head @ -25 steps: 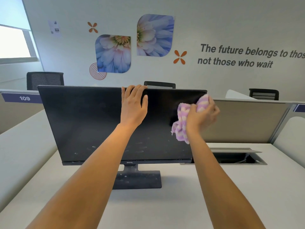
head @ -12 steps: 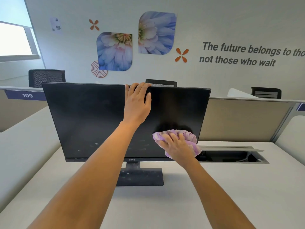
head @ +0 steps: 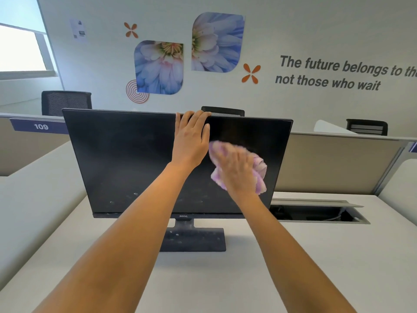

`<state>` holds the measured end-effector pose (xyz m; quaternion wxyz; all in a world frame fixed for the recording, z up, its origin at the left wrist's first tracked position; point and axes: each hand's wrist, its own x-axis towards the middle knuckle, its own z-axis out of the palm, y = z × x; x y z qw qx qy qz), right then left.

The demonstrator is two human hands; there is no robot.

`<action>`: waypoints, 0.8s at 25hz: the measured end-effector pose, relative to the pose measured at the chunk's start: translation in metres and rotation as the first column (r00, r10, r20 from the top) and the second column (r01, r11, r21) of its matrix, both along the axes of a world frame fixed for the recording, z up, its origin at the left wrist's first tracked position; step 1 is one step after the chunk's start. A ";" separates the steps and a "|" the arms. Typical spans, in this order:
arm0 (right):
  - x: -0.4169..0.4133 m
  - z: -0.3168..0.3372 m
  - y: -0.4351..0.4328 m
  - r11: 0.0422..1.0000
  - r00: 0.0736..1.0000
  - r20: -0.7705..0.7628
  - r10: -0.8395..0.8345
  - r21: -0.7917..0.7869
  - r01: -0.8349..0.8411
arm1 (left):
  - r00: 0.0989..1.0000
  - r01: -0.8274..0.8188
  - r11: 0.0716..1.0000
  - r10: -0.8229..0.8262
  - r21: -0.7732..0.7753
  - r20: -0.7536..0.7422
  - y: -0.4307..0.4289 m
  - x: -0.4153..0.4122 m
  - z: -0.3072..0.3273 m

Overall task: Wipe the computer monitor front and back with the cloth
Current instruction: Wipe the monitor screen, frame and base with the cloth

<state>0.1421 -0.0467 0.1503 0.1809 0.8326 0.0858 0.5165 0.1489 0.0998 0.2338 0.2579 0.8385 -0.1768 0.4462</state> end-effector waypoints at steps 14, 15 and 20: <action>0.002 0.047 -0.003 0.890 0.993 0.070 0.096 0.440 -0.117 | 0.979 -0.200 0.971 0.195 0.130 0.055 0.032 -0.008 -0.005; 0.002 0.046 0.009 0.868 0.993 0.077 0.088 0.483 -0.114 | 0.978 -0.205 0.970 0.200 0.129 0.051 0.033 -0.010 -0.008; -0.016 -0.038 0.046 0.994 0.976 -0.197 0.098 -0.032 -0.107 | 0.978 -0.207 0.962 0.207 0.179 0.016 0.047 -0.019 -0.024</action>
